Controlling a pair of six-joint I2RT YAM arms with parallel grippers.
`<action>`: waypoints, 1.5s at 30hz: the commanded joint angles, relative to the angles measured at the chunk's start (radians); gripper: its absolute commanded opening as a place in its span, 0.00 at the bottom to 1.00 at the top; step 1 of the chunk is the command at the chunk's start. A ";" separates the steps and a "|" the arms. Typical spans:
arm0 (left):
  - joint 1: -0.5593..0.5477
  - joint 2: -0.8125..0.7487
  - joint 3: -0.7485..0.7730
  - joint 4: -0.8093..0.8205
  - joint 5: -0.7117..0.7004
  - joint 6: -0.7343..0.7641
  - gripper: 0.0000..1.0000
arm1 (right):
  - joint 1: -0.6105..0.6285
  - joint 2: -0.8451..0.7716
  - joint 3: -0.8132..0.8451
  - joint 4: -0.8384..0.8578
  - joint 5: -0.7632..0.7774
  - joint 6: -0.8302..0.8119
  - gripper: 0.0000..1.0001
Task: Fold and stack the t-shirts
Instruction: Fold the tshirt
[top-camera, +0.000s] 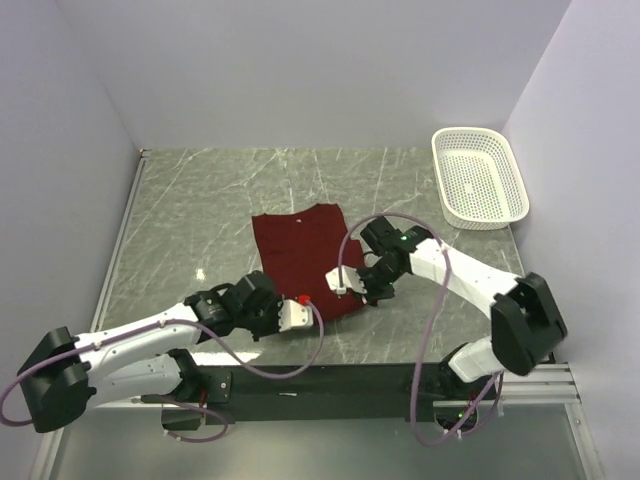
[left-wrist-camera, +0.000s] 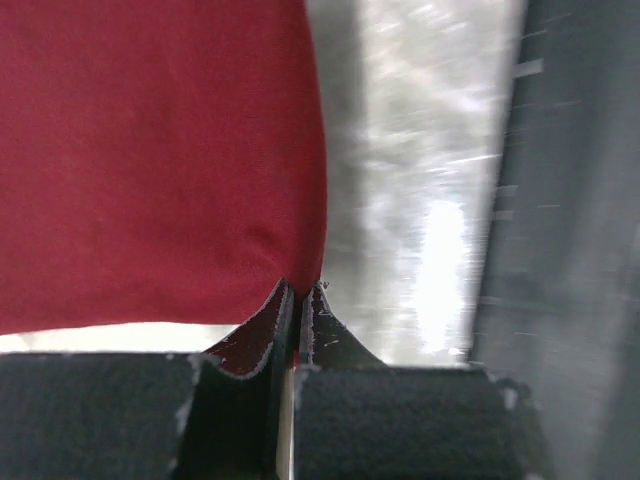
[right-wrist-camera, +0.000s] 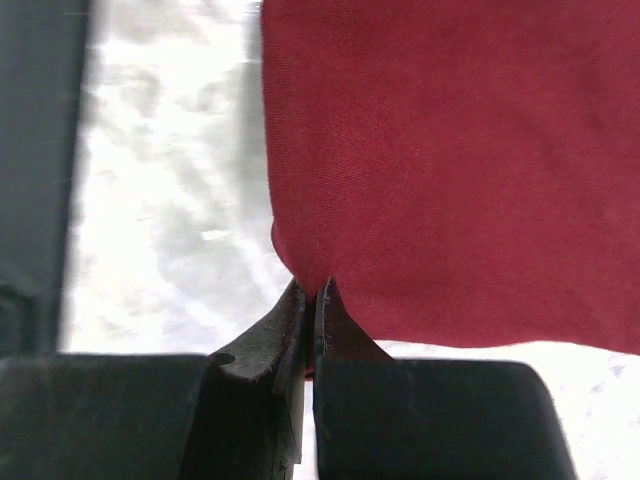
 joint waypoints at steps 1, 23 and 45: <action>-0.095 -0.075 0.069 -0.059 0.033 -0.112 0.00 | -0.001 -0.133 -0.027 -0.150 -0.089 -0.016 0.00; 0.510 0.349 0.386 0.278 0.020 0.184 0.01 | -0.104 0.501 0.835 0.098 0.135 0.480 0.00; 0.572 0.369 0.353 0.502 0.063 0.196 0.01 | -0.133 0.480 0.759 0.251 0.144 0.580 0.00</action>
